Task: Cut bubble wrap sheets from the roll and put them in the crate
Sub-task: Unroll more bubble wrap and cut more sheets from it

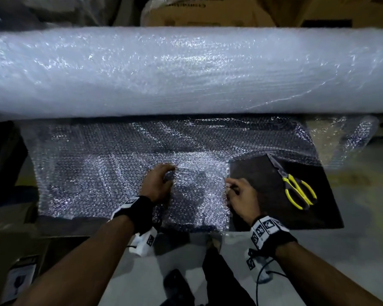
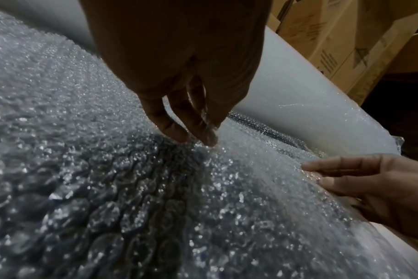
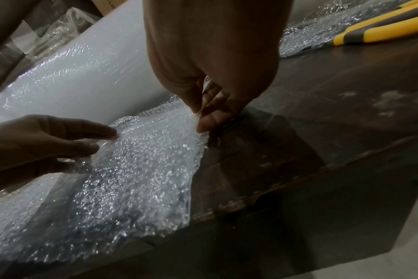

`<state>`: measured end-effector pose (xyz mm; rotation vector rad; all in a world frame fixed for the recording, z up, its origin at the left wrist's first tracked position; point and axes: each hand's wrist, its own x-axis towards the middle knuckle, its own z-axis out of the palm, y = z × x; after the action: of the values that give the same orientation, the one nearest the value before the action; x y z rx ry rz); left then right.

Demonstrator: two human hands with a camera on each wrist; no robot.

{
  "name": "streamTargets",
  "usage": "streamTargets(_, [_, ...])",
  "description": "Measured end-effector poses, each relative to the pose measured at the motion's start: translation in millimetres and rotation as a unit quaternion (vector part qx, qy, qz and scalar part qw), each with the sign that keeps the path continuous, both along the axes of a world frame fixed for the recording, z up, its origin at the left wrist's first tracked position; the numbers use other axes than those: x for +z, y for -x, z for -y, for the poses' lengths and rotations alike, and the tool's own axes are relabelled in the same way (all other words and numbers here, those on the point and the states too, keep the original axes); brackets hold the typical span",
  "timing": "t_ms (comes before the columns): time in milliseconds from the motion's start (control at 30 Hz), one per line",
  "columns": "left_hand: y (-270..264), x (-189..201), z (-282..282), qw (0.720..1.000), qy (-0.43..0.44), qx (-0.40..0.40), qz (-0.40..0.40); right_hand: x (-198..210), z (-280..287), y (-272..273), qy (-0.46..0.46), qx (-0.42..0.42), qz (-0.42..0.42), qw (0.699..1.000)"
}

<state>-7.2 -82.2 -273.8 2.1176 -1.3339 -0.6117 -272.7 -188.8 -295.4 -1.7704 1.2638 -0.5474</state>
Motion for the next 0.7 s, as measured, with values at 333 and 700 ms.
streamTargets(333, [-6.5, -4.8, 1.8, 0.999, -0.013, -0.022, 0.019, -3.6, 8.7, -5.0, 0.016, 0.018, -0.026, 0.999])
streamTargets(700, [-6.9, -3.8, -2.6, 0.998, -0.029, -0.039, 0.047, -0.6, 9.0, -7.4, 0.031, 0.04, -0.07, 0.996])
